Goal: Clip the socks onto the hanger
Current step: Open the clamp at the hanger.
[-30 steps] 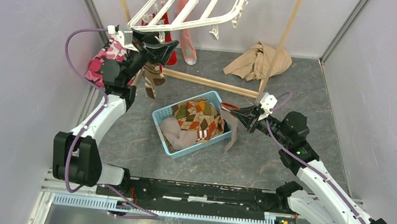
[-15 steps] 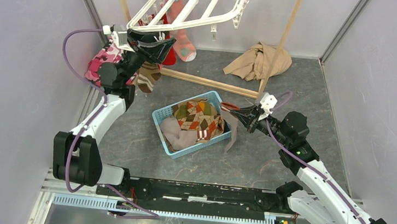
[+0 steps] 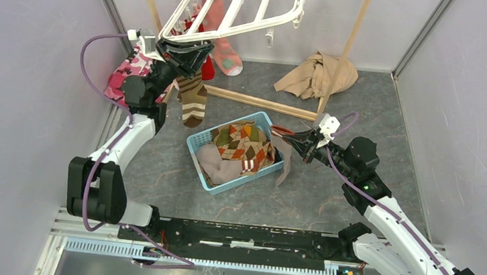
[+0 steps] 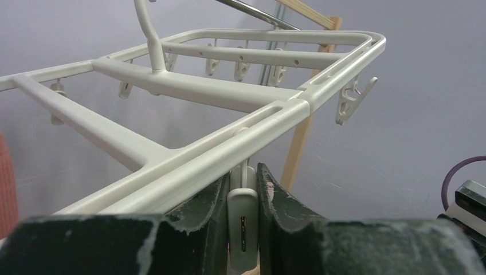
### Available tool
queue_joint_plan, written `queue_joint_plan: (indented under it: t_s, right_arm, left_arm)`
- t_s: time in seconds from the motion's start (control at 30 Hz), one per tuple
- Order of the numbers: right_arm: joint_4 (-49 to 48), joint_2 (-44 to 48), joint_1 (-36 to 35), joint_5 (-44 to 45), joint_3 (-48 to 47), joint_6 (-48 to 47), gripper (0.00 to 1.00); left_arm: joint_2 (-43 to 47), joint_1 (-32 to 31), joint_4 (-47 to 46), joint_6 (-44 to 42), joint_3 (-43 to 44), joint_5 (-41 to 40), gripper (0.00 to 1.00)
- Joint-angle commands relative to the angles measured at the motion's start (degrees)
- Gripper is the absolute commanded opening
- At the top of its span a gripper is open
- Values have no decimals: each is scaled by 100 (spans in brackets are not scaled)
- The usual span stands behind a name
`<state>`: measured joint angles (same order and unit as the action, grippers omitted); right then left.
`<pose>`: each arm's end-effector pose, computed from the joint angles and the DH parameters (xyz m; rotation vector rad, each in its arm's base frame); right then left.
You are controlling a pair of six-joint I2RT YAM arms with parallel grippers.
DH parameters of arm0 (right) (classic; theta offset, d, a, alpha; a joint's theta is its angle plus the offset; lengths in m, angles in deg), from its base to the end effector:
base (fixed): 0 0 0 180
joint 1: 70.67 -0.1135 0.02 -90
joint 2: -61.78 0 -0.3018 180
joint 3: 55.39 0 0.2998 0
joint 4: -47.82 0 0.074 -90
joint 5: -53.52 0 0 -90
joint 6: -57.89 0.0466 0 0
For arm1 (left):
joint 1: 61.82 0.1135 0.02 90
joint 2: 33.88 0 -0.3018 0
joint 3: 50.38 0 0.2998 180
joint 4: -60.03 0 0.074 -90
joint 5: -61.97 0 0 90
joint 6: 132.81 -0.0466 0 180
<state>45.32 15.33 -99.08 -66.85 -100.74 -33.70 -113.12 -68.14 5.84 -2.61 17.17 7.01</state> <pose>0.1876 0.1282 0.3293 -0.8144 1.3802 0.7745 0.3349 -0.0640 0.4250 0.3310 0.9769 -0.9952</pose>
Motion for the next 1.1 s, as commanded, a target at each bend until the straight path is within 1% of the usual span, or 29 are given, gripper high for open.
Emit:
queue_joint_plan:
  t_s: [0.0,0.07,0.23,0.43,0.53,0.77,0.93,1.07]
  right_arm:
    - [-101,65,-16,8,-90,-53,0]
    - [-107,53,-17,1,-83,-53,0]
    - [-264,-98,-14,-171,-214,97,0]
    - [-832,-511,-100,-452,-537,578,0]
    - [-1156,-826,-275,-476,-755,814,0]
    - [-2569,-2047,-666,-914,-1489,1892,0]
    - [-3212,-2827,-769,-1004,-2083,2463,0]
    - [-3676,-3443,-829,-1089,-2568,2945,0]
  left_arm:
    - [5,35,-222,332,282,19,4]
    - [6,39,-201,401,296,9,2]
    - [25,52,-60,714,341,-34,2]
    - [6,68,181,1213,363,-103,4]
    - [-11,79,325,1291,382,-87,3]
    - [31,77,904,1356,467,-300,2]
    - [67,79,1922,1486,704,-633,2]
    - [57,77,2424,1532,857,-799,3]
